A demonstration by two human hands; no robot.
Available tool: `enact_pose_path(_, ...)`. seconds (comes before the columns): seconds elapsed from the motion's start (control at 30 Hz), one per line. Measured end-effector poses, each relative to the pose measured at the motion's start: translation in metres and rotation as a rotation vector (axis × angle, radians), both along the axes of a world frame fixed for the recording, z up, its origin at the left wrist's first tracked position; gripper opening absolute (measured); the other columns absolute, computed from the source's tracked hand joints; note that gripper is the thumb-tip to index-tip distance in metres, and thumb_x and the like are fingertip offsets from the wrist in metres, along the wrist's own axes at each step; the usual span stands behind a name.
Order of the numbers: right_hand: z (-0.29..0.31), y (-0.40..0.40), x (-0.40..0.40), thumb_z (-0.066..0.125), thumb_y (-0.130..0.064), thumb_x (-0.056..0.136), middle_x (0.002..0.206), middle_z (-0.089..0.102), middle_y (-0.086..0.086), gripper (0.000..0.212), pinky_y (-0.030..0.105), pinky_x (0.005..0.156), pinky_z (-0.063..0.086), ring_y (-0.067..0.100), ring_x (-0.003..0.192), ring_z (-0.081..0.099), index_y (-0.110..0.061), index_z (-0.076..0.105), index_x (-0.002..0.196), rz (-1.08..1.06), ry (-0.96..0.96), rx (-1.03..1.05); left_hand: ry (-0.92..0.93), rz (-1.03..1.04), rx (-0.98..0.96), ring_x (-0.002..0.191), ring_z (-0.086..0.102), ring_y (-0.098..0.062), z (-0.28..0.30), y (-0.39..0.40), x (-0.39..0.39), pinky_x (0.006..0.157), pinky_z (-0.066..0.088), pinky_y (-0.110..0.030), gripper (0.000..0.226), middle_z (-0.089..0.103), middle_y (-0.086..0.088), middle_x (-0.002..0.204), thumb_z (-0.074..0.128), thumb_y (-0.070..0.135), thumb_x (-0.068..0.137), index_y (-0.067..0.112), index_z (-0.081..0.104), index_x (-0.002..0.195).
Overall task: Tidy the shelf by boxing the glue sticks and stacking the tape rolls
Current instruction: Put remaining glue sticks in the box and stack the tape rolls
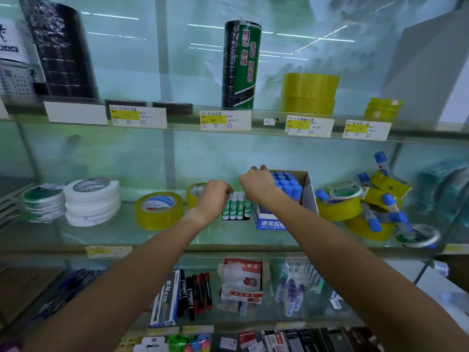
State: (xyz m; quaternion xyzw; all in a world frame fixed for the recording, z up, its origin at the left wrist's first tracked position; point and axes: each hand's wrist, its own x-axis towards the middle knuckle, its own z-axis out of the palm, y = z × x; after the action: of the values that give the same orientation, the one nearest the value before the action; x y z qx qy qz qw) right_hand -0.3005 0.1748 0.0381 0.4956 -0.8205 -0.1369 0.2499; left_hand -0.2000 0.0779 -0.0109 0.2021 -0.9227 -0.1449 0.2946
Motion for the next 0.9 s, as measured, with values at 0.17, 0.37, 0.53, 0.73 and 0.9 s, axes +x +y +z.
enact_pose_path(0.17, -0.002, -0.004, -0.005, 0.058, -0.002, 0.084, 0.111, 0.065, 0.014, 0.024, 0.043, 0.104, 0.032, 0.028, 0.118, 0.050, -0.008, 0.062, 0.108, -0.001, -0.012, -0.003, 0.020, -0.010, -0.028, 0.095, 0.066, -0.031, -0.002, -0.005, -0.003, 0.080, 0.051, -0.038, 0.021, 0.073, -0.015, 0.096, 0.061, -0.001, 0.084, 0.004, 0.075, 0.098)
enact_pose_path(0.37, -0.003, -0.008, -0.008, 0.056, -0.002, 0.086, 0.110, 0.064, 0.013, 0.023, 0.042, 0.103, 0.031, 0.027, 0.116, 0.051, -0.009, 0.061, 0.107, 0.000, -0.015, 0.015, 0.037, -0.024, -0.036, 0.101, 0.065, -0.027, -0.004, -0.009, -0.005, 0.085, 0.049, -0.031, 0.023, 0.073, -0.011, 0.104, 0.063, 0.003, 0.084, 0.007, 0.074, 0.104)
enact_pose_path(0.53, -0.001, -0.011, -0.008, 0.056, -0.002, 0.085, 0.112, 0.062, 0.013, 0.024, 0.042, 0.106, 0.029, 0.027, 0.113, 0.054, -0.010, 0.059, 0.108, -0.006, -0.047, 0.015, 0.044, -0.031, -0.035, 0.101, 0.066, -0.026, -0.004, -0.012, -0.005, 0.086, 0.048, -0.030, 0.022, 0.074, -0.009, 0.103, 0.065, 0.004, 0.084, 0.008, 0.075, 0.104)
enact_pose_path(0.73, 0.001, -0.012, -0.007, 0.060, -0.007, 0.085, 0.110, 0.062, 0.011, 0.023, 0.040, 0.103, 0.033, 0.025, 0.109, 0.057, -0.012, 0.058, 0.107, 0.007, -0.066, 0.044, 0.033, -0.052, -0.044, 0.101, 0.066, -0.025, -0.003, -0.016, -0.007, 0.089, 0.049, -0.031, 0.022, 0.074, -0.009, 0.103, 0.067, 0.006, 0.083, 0.009, 0.075, 0.103)
enact_pose_path(0.9, 0.001, -0.013, -0.009, 0.058, -0.006, 0.086, 0.111, 0.062, 0.011, 0.022, 0.041, 0.103, 0.032, 0.026, 0.106, 0.059, -0.012, 0.057, 0.107, 0.014, -0.068, 0.039, 0.026, -0.058, -0.040, 0.102, 0.066, -0.025, -0.002, -0.018, -0.008, 0.089, 0.048, -0.031, 0.023, 0.074, -0.009, 0.103, 0.066, 0.005, 0.082, 0.009, 0.075, 0.103)
